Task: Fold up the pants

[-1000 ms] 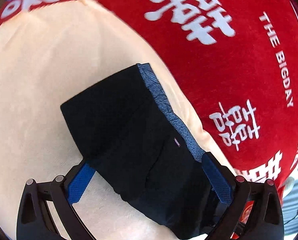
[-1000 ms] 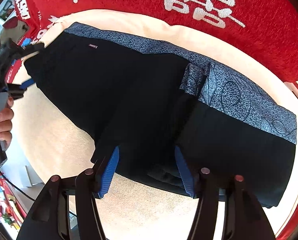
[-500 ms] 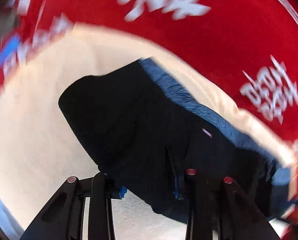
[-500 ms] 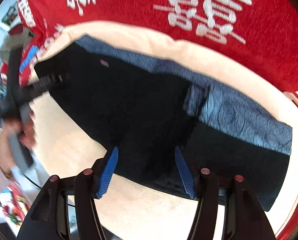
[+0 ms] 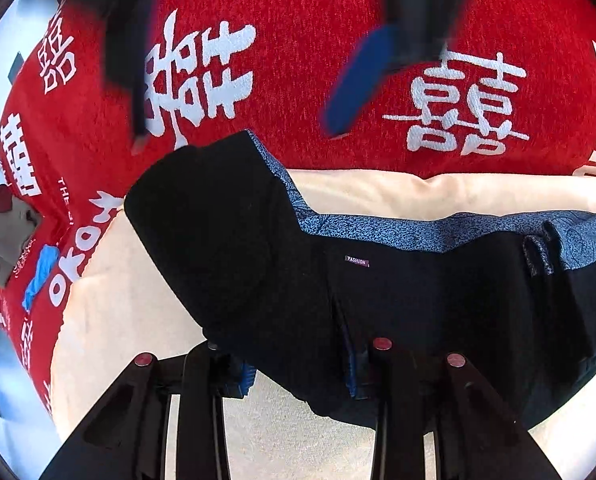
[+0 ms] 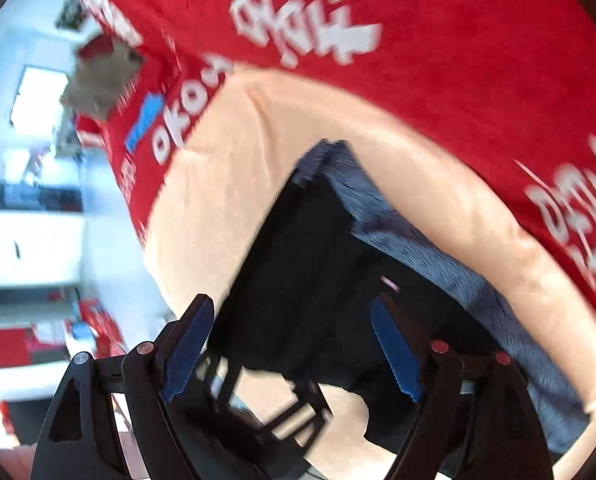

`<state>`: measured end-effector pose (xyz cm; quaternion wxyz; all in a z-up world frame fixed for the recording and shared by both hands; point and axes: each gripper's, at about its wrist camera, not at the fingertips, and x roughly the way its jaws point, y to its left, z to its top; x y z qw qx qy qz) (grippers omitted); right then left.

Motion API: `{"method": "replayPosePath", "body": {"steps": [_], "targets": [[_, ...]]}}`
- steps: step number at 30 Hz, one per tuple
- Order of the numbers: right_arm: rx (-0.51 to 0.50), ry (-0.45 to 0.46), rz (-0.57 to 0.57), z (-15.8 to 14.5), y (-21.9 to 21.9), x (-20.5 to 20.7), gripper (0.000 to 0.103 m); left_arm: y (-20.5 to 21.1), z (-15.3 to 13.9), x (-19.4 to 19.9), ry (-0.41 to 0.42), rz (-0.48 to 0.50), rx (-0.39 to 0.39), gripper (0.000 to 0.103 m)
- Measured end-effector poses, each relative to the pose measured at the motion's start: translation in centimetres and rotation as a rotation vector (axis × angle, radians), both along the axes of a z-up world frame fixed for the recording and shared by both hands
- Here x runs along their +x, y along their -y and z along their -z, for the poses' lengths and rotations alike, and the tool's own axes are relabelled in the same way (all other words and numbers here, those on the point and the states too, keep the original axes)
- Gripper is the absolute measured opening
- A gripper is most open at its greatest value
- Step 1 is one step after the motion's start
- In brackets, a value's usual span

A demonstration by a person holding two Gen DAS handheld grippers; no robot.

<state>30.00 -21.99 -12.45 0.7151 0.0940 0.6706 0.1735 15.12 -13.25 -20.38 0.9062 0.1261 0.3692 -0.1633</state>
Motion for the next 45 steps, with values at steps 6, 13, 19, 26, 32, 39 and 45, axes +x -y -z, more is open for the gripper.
{"method": "replayPosePath", "body": {"steps": [6, 13, 19, 26, 32, 39, 45], "targets": [[-0.136, -0.119, -0.118, 3.5, -5.1, 2.8, 0.084, 0.3, 0.2, -0.7, 0.019, 0.01, 0.023, 0.035], [-0.116, -0.137, -0.071, 5.1, -2.3, 1.7, 0.016, 1.0, -0.6, -1.1, 0.011, 0.036, 0.016, 0.035], [0.08, -0.001, 0.019, 0.4, 4.2, -3.1, 0.016, 3.5, -4.9, -4.0, 0.033, 0.148, -0.027, 0.035], [0.304, 0.146, 0.254, -3.7, 15.7, -12.5, 0.017, 10.2, -9.8, -9.0, 0.025, 0.34, -0.062, 0.035], [0.381, 0.254, 0.432, -4.1, 25.5, -22.1, 0.017, 19.0, -10.7, -14.5, 0.032, 0.519, 0.009, 0.035], [0.422, 0.233, 0.601, 2.0, 35.0, -29.7, 0.019, 27.9, -6.0, -19.2, -0.016, 0.64, 0.146, 0.035], [0.402, 0.167, 0.679, 9.4, 37.9, -31.7, 0.026, 30.3, -2.3, -19.6, -0.085, 0.648, 0.23, 0.047]]}}
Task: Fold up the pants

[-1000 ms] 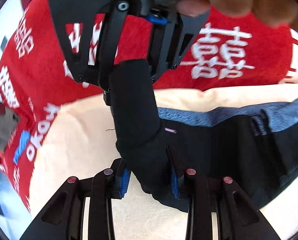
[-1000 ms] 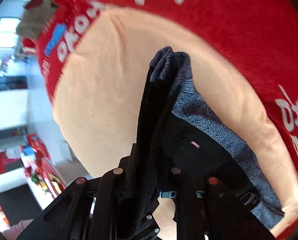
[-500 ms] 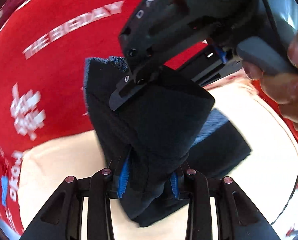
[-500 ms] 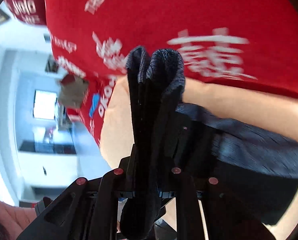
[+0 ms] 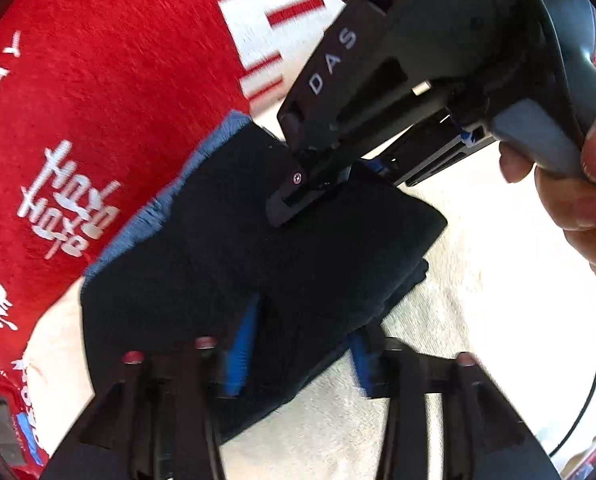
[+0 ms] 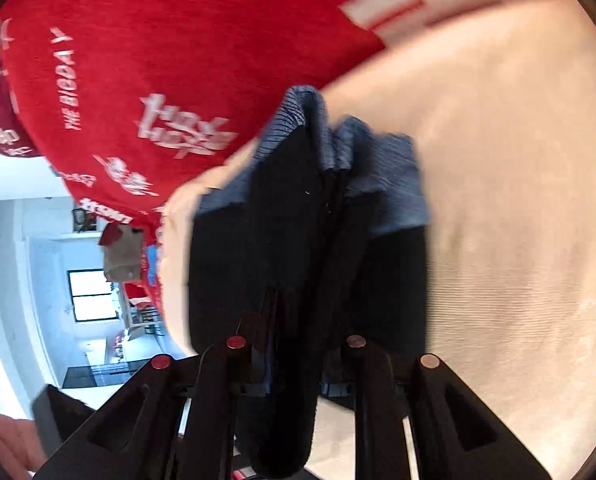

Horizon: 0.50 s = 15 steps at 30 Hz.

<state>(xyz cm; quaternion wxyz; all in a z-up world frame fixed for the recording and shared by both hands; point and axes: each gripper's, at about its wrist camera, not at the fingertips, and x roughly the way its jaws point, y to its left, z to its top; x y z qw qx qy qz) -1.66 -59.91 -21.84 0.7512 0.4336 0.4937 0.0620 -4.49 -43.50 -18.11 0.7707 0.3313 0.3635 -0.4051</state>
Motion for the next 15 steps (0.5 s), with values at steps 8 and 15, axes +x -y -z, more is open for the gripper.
{"method": "replayPosePath", "body": {"steps": [8, 15], "targets": [[-0.052, -0.008, 0.062, -0.6, 0.7, -2.6, 0.047, -4.5, -2.6, 0.8, -0.115, -0.026, -0.07, 0.068], [-0.001, -0.032, 0.129, -0.4, 0.0, -7.1, 0.057, -9.8, -3.6, 6.8, -0.121, -0.252, -0.118, 0.068]]}}
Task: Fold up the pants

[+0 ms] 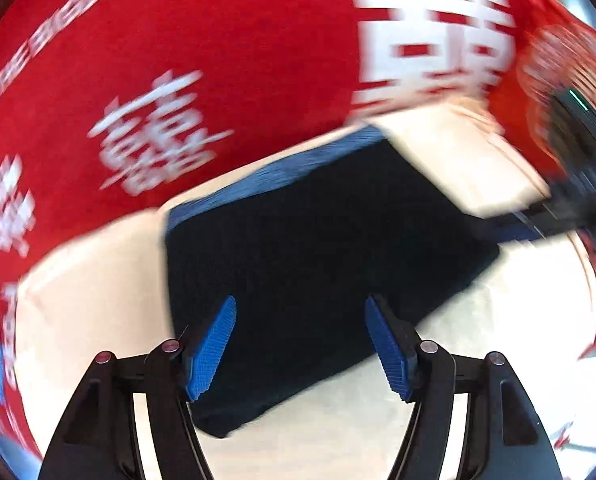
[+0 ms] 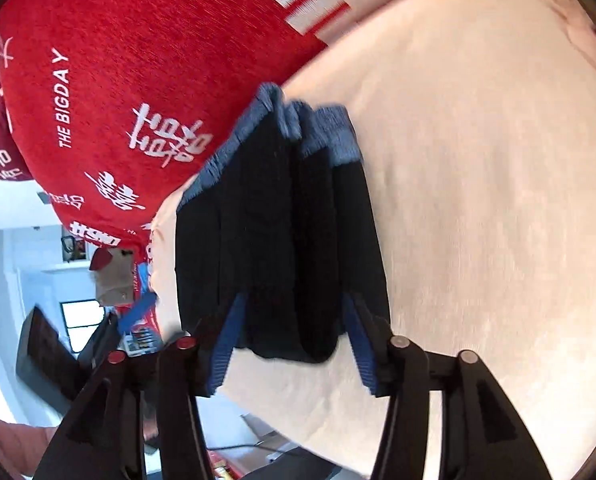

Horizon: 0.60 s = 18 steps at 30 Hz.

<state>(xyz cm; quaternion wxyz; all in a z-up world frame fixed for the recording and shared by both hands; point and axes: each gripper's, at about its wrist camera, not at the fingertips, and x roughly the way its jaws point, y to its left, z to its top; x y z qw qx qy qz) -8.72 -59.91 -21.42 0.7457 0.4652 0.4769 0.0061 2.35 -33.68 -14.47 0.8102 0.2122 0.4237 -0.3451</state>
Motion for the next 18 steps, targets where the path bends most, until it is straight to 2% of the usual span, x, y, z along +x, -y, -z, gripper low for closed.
{"method": "replayPosePath", "body": {"steps": [1, 2, 3, 4, 6, 8, 12, 14, 18], "targets": [[0.006, -0.018, 0.006, 0.6, -0.2, 0.0, 0.053, -0.5, 0.6, 1.3, -0.023, -0.057, 0.017, 0.068], [0.023, -0.029, 0.011, 1.2, -0.4, -0.1, 0.044, -1.0, 1.2, 2.7, -0.04, -0.104, 0.025, 0.068], [0.035, -0.026, 0.018, 1.3, -0.5, 0.0, 0.021, -1.5, 1.8, 3.7, -0.053, -0.135, 0.026, 0.068], [0.037, -0.017, 0.02, 1.0, -0.8, 0.2, 0.018, -2.0, 2.3, 4.7, -0.066, -0.167, 0.028, 0.068], [0.004, 0.007, 0.009, 0.0, -1.5, 0.4, 0.016, -2.7, 3.7, 5.8, -0.113, -0.192, 0.039, 0.068], [-0.071, -0.025, -0.008, -0.5, -1.9, 0.3, 0.016, -2.9, 5.3, 5.6, -0.158, -0.204, 0.031, 0.069], [-0.225, -0.137, -0.064, 0.4, -2.9, 0.6, 0.016, -2.1, 5.9, 4.9, -0.089, -0.188, 0.052, 0.074], [-0.258, -0.144, -0.074, -0.2, -3.4, 0.9, 0.016, -2.0, 6.0, 5.2, -0.107, -0.205, 0.045, 0.079], [-0.349, -0.161, -0.096, -1.8, -4.8, 1.5, 0.016, -2.2, 5.9, 5.7, -0.124, -0.208, 0.031, 0.079]]}}
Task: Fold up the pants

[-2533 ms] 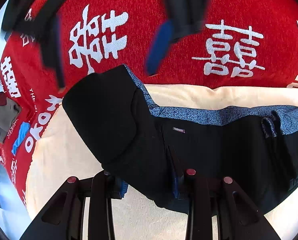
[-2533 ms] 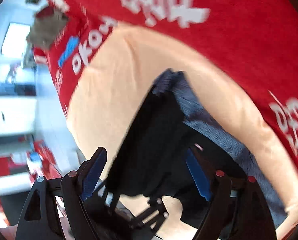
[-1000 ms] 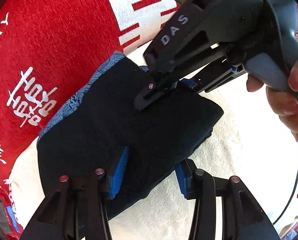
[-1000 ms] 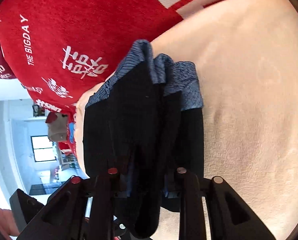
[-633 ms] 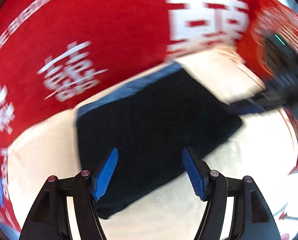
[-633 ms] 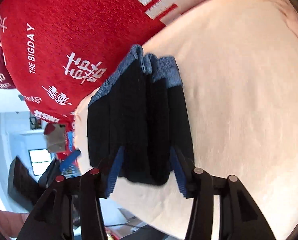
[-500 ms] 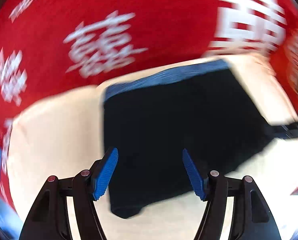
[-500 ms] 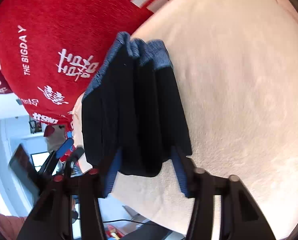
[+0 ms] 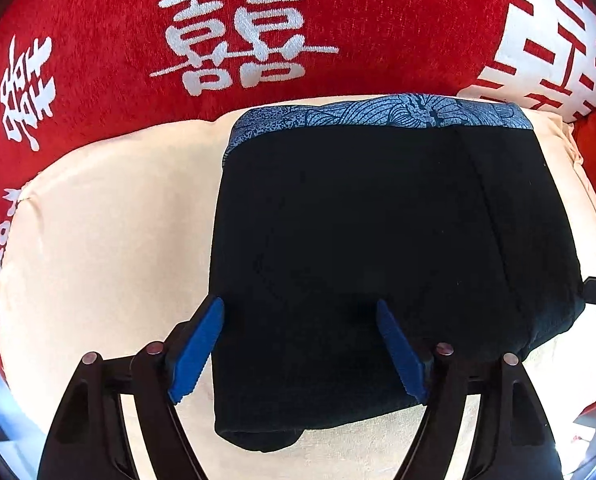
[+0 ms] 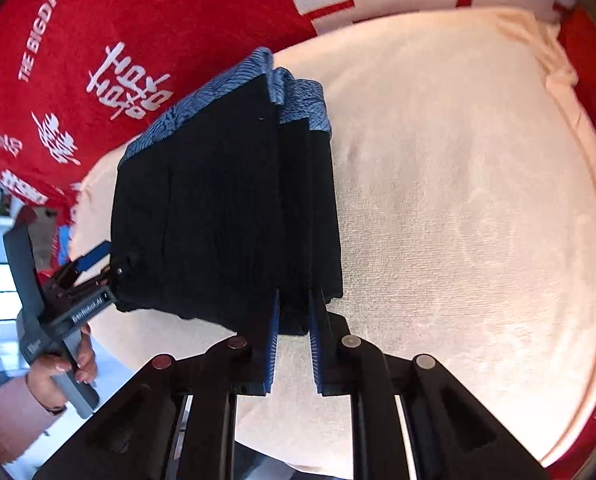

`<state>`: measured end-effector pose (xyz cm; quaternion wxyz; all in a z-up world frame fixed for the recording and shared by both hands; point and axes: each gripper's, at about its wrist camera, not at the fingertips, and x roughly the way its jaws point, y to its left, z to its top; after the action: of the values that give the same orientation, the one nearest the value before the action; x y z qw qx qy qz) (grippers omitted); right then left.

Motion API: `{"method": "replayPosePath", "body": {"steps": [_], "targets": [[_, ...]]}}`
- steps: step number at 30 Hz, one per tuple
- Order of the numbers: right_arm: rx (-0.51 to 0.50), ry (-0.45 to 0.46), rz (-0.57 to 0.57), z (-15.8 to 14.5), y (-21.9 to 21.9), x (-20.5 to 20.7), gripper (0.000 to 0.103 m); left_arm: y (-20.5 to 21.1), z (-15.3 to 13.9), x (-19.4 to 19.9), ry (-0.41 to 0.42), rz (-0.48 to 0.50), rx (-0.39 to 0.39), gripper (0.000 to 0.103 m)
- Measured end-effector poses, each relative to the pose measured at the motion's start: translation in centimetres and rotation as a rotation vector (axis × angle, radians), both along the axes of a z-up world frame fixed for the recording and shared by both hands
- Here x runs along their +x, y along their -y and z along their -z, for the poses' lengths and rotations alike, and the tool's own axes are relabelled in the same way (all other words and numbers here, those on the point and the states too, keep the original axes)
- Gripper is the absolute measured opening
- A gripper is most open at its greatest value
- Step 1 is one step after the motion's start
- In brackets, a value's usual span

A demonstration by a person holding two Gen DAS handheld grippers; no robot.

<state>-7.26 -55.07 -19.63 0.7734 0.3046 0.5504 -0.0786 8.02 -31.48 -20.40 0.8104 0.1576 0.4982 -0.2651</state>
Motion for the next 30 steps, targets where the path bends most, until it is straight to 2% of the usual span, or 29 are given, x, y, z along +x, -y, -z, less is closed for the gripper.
{"method": "replayPosePath", "body": {"steps": [6, 8, 10, 11, 15, 17, 21, 24, 27, 30], "targets": [[-0.045, 0.001, 0.005, -1.7, -1.4, -0.3, 0.018, 0.0, 0.1, 0.3, 0.001, 0.015, -0.006, 0.079], [-0.066, 0.013, 0.007, -2.4, -1.8, -0.2, 0.024, -0.2, -0.1, -0.2, 0.007, 0.023, -0.009, 0.08], [-0.088, 0.02, 0.008, -2.9, -2.1, -0.1, 0.038, -0.2, -0.1, -0.2, 0.015, 0.033, -0.014, 0.08], [-0.102, 0.023, 0.006, -3.1, -2.3, 0.0, 0.04, -0.2, -0.1, -0.3, 0.017, 0.037, -0.014, 0.08], [-0.145, 0.035, -0.011, -3.8, -3.0, 0.6, 0.04, -0.2, -0.2, -0.3, 0.022, 0.049, -0.017, 0.08], [-0.159, 0.039, -0.022, -4.0, -3.5, 1.1, 0.041, -0.2, -0.2, -0.2, 0.025, 0.044, -0.015, 0.086], [-0.174, 0.039, -0.053, -3.8, -4.4, 2.0, 0.041, -0.6, 0.1, 0.5, -0.021, 0.021, -0.045, 0.086], [-0.171, 0.037, -0.083, -3.4, -5.3, 2.8, 0.042, -0.5, 0.2, 0.6, -0.018, 0.013, -0.039, 0.09], [-0.167, 0.02, -0.108, -2.6, -6.0, 3.4, 0.051, -0.5, 0.4, 0.8, -0.03, -0.01, -0.034, 0.093], [-0.171, -0.005, -0.116, -1.6, -6.2, 3.6, 0.052, -0.5, 0.6, 1.2, -0.061, -0.025, -0.045, 0.093]]}}
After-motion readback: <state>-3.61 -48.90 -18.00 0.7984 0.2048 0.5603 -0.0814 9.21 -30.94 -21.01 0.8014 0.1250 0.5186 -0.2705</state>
